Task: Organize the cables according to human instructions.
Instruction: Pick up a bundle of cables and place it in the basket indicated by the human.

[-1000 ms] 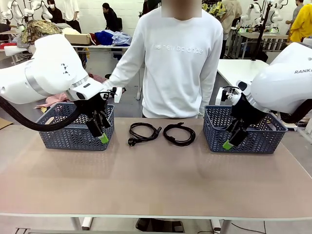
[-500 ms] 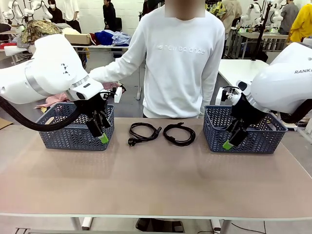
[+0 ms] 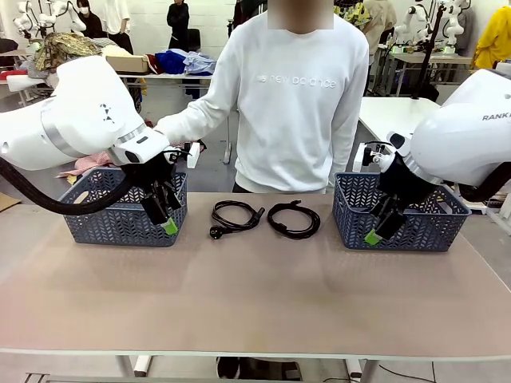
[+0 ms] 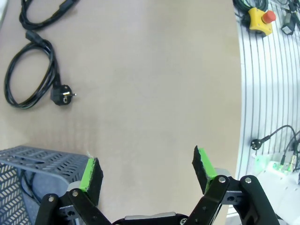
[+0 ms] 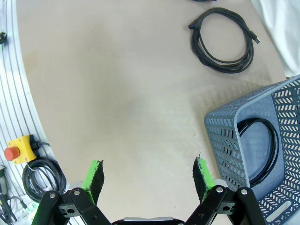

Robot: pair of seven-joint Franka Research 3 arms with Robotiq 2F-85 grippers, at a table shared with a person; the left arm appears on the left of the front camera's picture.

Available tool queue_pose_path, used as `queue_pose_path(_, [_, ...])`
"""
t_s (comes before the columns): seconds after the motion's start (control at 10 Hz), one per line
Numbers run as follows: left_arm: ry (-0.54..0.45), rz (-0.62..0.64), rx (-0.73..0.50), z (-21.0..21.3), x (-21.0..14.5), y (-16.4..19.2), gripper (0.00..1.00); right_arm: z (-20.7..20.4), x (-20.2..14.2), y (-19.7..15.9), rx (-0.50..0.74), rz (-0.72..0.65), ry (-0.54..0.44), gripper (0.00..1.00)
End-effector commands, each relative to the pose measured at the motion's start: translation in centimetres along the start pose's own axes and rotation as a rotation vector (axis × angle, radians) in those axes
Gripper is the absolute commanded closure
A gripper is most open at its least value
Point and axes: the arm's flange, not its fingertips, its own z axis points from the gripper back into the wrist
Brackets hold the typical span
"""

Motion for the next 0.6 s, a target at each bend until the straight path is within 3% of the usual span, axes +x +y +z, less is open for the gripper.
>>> queue_pose_path(0.0, [0.011, -0.002, 0.006, 0.04, -0.01, -0.05, 0.0, -0.07, 0.04, 0.1, -0.006, -0.007, 0.003, 0.0])
queue_pose_path(0.5, [0.011, -0.002, 0.006, 0.04, -0.01, -0.05, 0.0, -0.07, 0.04, 0.1, -0.006, -0.007, 0.003, 0.0])
